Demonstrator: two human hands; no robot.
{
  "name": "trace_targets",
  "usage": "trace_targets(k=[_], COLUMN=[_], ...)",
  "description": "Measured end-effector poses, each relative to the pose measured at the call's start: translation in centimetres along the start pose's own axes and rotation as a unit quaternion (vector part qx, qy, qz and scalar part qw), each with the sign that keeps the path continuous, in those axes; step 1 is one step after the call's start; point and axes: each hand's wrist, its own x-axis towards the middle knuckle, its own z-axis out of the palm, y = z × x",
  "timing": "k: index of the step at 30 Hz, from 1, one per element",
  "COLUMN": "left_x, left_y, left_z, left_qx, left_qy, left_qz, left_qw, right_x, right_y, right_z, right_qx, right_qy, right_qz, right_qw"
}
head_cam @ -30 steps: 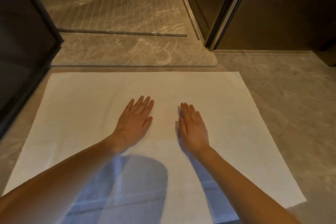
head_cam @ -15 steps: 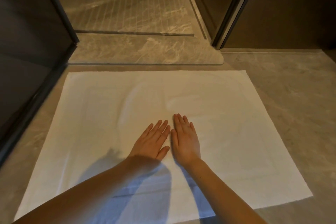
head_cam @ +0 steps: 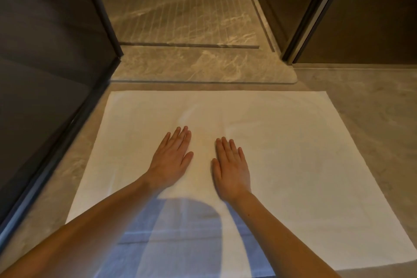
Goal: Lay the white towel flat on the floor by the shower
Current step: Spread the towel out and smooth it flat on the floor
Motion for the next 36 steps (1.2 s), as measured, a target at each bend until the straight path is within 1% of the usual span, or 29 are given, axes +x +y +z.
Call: trace_targets(k=[4, 7, 16, 19, 22, 27, 30, 32, 34, 36], left_x=[0.1, 0.1, 0.9, 0.9, 0.9, 0.6, 0.7, 0.2, -1.5, -4.6], left_y=[-0.8, -1.1, -1.6, -1.7, -1.7, -1.6, -1.1, -0.3, 1.1, 3.0], left_z=[0.8, 1.0, 1.1, 1.3, 1.3, 1.1, 0.2, -0.7, -1.1, -0.8], left_qx=[-0.014, -0.020, -0.013, -0.010, -0.013, -0.017, -0.006, -0.006, -0.026, -0.031], left_qy=[0.000, 0.005, 0.000, 0.001, 0.003, -0.006, -0.040, -0.046, -0.022, -0.001], left_qz=[0.010, 0.022, 0.026, 0.027, 0.030, 0.025, 0.018, 0.009, 0.016, 0.066], left_qw=[1.000, 1.000, 1.000, 1.000, 0.999, 1.000, 0.999, 0.999, 0.999, 0.997], right_x=[0.4, 0.4, 0.7, 0.1, -1.2, -3.7, -3.8, -3.5, -3.8, -5.2], right_y=[-0.1, 0.1, 0.1, 1.8, 5.1, 10.1, 10.5, 9.8, 8.3, 5.6], right_z=[0.7, 0.9, 0.9, 0.2, -1.2, -3.4, -4.0, -4.4, -4.6, -4.0], right_qx=[-0.026, -0.027, -0.025, -0.024, -0.033, -0.051, -0.064, -0.066, -0.048, -0.016], right_qy=[-0.025, -0.024, -0.024, -0.017, -0.007, 0.006, -0.011, -0.024, -0.010, 0.019], right_qz=[-0.009, -0.004, 0.011, 0.034, 0.060, 0.143, 0.161, 0.169, 0.158, 0.100], right_qw=[0.999, 0.999, 0.999, 0.999, 0.998, 0.988, 0.985, 0.983, 0.986, 0.995])
